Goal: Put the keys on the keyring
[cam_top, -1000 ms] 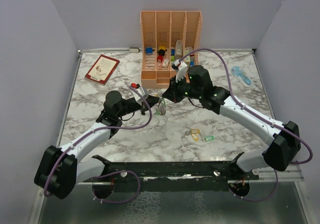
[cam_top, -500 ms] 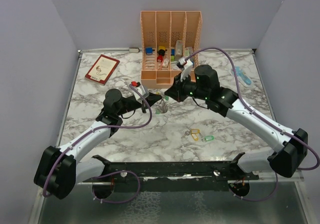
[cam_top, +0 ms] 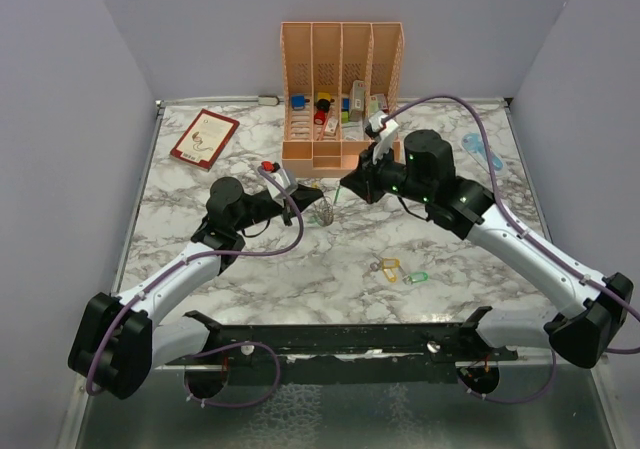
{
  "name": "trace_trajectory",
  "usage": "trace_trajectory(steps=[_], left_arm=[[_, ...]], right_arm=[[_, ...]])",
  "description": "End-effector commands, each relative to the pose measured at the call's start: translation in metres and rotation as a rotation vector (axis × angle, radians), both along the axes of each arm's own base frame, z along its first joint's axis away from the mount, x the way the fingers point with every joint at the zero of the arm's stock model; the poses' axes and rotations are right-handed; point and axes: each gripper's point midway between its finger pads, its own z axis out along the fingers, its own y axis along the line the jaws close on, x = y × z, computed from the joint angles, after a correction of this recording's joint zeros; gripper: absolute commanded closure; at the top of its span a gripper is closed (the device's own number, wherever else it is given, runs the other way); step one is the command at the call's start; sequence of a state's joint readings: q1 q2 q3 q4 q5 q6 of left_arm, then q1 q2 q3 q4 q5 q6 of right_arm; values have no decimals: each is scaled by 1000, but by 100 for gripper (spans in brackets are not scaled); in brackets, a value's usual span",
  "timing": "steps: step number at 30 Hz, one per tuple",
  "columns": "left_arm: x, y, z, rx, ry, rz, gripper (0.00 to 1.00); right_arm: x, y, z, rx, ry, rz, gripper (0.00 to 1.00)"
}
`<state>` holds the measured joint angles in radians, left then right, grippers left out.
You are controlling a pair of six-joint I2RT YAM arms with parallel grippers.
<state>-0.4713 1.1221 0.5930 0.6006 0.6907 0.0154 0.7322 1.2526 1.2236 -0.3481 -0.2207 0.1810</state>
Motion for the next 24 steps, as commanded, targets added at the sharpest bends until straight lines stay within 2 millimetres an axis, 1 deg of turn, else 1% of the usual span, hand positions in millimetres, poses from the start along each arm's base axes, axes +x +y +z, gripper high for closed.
trace_trajectory(steps=[1,6,12,21,24], left_arm=[[2,-1,19,-43,-5,9,100],[-2,-3,25,-79,45,-2,100],[-2,-2,23,-86,65,3,100],[-2,-2,22,-95,73,6,100],[-1,-2,21,-94,74,9,100]], right_arm=[[3,-13,1,-35,-88,-30,99],[6,-14,-3,-39,-139,-21,99],[7,-3,-10,-16,-149,11,99],[13,12,-12,23,-155,47,99],[11,17,-9,37,-152,62,99]])
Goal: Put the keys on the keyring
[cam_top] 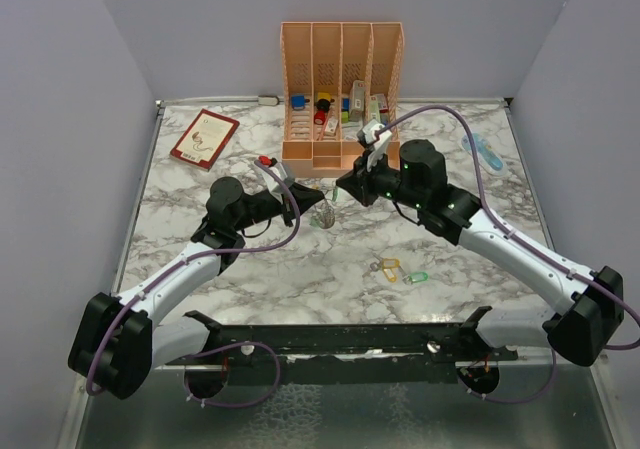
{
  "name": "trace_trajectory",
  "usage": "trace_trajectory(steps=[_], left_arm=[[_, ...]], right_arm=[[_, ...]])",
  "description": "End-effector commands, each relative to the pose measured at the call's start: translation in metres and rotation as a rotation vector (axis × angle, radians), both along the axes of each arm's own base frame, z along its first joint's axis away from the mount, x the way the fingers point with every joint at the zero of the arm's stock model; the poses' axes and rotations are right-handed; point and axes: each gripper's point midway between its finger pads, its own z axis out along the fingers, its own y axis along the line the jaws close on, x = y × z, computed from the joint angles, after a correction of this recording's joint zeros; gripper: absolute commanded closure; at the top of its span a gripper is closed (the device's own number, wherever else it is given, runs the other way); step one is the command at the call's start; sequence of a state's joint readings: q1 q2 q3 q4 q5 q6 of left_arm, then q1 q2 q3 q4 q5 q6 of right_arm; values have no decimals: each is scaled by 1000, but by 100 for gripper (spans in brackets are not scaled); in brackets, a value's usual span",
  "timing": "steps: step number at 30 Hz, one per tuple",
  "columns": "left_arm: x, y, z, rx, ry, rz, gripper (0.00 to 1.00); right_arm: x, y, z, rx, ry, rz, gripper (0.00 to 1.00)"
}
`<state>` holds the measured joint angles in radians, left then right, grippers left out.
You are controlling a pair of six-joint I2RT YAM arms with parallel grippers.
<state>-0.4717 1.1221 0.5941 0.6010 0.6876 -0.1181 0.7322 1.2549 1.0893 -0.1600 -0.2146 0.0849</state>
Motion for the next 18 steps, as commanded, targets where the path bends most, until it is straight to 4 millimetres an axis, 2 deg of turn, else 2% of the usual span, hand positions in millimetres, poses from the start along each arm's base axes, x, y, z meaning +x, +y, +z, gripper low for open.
trace_trajectory(steps=[1,18], left_arm=[[3,0,21,-38,-49,16,100],[6,1,20,-31,-67,25,100]], right_arm=[[-2,14,13,57,-32,50,99],[-21,21,4,67,31,81,99]])
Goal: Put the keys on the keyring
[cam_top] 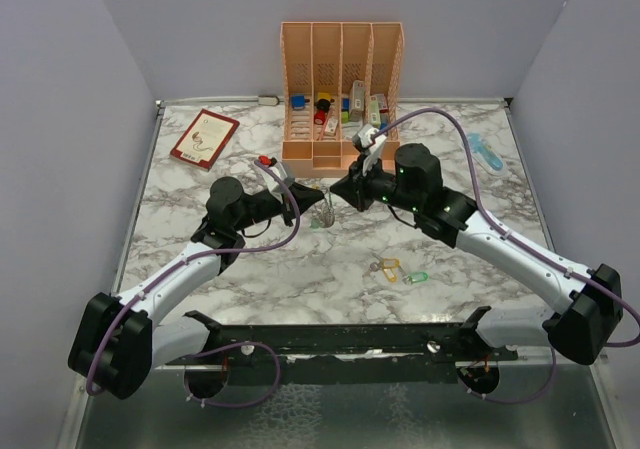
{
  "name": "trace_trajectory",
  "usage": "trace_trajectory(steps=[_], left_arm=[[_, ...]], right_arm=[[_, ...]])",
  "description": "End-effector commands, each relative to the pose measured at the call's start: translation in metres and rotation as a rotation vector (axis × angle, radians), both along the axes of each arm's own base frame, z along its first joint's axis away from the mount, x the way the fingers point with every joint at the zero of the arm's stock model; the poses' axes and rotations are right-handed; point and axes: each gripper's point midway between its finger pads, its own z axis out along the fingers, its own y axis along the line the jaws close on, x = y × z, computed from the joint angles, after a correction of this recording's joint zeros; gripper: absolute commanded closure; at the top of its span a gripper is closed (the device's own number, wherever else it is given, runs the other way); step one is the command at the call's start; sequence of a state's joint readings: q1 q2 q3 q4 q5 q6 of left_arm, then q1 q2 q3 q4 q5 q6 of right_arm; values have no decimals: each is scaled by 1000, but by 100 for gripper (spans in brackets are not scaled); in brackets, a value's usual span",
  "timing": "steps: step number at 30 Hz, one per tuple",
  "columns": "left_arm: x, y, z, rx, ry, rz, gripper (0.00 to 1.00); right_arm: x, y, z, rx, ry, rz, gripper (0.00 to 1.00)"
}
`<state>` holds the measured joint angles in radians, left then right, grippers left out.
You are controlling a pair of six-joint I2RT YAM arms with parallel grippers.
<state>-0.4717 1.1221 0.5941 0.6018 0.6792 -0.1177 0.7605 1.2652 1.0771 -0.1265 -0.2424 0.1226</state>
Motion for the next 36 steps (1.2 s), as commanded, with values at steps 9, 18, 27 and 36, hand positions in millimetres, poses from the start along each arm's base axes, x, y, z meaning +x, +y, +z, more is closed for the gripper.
trace_trajectory(steps=[9,18,27,36], left_arm=[[4,0,19,-25,-71,11,100],[3,0,19,-22,-78,11,100],[3,0,15,-13,-74,7,100],[-1,-1,15,-10,-73,-14,100]], right_arm=[[-8,17,4,44,4,33,99],[-1,17,-4,21,15,-3,99],[1,8,13,44,-28,-46,99],[3,1,16,31,-50,-73,99]])
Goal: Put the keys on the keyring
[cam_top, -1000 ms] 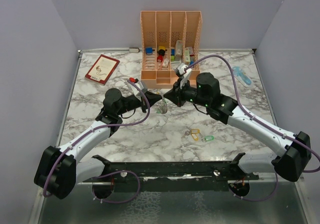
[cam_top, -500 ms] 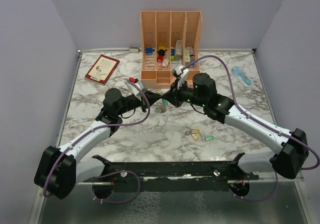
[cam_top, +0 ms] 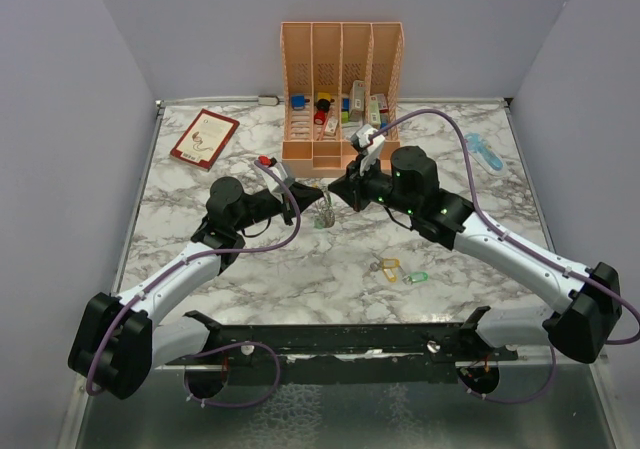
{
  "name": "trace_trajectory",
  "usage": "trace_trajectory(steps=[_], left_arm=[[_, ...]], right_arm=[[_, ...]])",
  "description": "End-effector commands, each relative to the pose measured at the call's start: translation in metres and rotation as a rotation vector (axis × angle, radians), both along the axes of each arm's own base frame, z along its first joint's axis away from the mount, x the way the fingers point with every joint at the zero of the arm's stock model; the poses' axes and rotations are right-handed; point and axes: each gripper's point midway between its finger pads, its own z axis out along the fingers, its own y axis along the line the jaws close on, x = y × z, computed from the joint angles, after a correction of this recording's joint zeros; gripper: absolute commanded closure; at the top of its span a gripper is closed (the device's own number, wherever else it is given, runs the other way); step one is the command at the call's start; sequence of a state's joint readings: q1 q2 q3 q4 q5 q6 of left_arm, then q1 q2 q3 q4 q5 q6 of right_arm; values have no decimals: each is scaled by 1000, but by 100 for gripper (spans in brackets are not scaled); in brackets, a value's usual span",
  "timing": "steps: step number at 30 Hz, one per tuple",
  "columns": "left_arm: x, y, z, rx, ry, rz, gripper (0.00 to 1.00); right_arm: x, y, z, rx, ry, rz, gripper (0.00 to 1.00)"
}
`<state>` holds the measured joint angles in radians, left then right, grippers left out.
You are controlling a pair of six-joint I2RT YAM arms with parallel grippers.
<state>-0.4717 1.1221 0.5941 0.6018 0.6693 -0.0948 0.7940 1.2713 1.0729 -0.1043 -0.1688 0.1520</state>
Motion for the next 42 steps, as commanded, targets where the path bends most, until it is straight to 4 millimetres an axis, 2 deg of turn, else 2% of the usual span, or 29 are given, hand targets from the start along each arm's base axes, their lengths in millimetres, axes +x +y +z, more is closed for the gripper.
trace_trajectory(steps=[1,12,24,42], left_arm=[[-4,-2,16,-20,-53,-26,100],[-4,-4,18,-24,-47,-31,100],[-3,-6,19,-27,-41,-35,100],[-2,-8,21,-39,-21,-35,100]], right_arm=[[3,-4,16,19,-55,-28,99],[4,0,18,24,-64,-19,99],[7,7,12,16,-65,-9,99],[12,6,4,-3,-67,-27,99]])
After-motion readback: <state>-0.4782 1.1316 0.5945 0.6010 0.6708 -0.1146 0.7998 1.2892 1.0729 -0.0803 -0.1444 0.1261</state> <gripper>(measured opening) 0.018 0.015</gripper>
